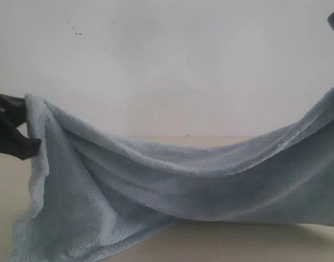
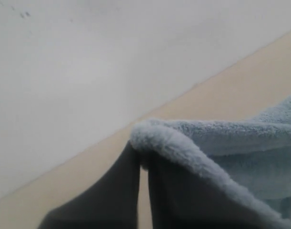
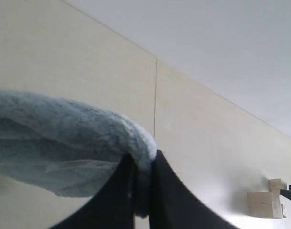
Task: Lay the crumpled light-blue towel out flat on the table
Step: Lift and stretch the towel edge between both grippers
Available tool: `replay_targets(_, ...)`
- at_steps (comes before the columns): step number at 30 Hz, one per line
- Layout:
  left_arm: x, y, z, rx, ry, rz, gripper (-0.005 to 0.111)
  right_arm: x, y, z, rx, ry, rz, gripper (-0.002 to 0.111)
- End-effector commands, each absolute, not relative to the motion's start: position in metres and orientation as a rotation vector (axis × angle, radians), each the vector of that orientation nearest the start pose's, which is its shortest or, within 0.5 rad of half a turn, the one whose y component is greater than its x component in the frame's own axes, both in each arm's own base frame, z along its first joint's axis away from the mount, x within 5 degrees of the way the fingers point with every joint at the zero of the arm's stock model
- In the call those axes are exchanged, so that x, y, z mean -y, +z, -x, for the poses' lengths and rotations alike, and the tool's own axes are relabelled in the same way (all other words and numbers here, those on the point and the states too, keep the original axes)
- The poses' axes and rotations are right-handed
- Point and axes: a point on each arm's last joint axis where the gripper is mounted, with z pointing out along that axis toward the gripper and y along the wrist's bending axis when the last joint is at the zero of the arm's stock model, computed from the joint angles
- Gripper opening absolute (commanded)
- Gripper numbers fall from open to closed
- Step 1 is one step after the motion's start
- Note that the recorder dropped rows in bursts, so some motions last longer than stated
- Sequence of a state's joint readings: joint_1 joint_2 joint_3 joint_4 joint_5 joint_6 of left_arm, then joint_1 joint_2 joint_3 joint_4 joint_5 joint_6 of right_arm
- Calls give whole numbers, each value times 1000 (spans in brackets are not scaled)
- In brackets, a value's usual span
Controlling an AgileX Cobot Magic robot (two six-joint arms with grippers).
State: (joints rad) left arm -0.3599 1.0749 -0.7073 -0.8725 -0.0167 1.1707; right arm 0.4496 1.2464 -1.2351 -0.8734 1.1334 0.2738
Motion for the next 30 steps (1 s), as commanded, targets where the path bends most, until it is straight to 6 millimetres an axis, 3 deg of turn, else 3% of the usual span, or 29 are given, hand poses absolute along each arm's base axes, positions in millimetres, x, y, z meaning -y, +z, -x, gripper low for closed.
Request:
replay_targets(1, 68, 358, -181, -1570, -43, -536, 4, -30, 422, -213, -2141, -776, 305, 0)
replay_targets(9, 47, 398, -109, -1316, -46, -557, 4, 6, 458, -140, -2019, -680, 133, 0)
replay_targets(12, 47, 399, -98, -1287, -18, -621, 4, 14, 464, -120, -1987, -636, 128, 0)
replay_targets(14, 49, 393, -101, -1305, 22, -693, 4, 13, 462, -120, -1970, -625, 158, 0)
replay_targets(16, 54, 377, -114, -1370, 29, -731, 4, 7, 454, -129, -1972, -638, 213, 0)
replay_targets(18, 62, 345, -138, -1507, 21, -788, 4, -7, 429, -156, -2026, -674, 319, 0)
replay_targets(21, 70, 296, -182, -1703, 78, -800, 4, -33, 373, -206, -2112, -760, 512, 0)
replay_targets(24, 77, 261, -212, -1836, 119, -825, 4, -48, 338, -243, -2166, -838, 561, 0)
replay_targets(28, 78, 227, -240, -1920, 221, -809, 4, -64, 302, -279, -2163, -913, 680, 0)
replay_targets(30, 75, 221, -250, -1908, 294, -762, 4, -65, 289, -296, -2133, -888, 634, 0)
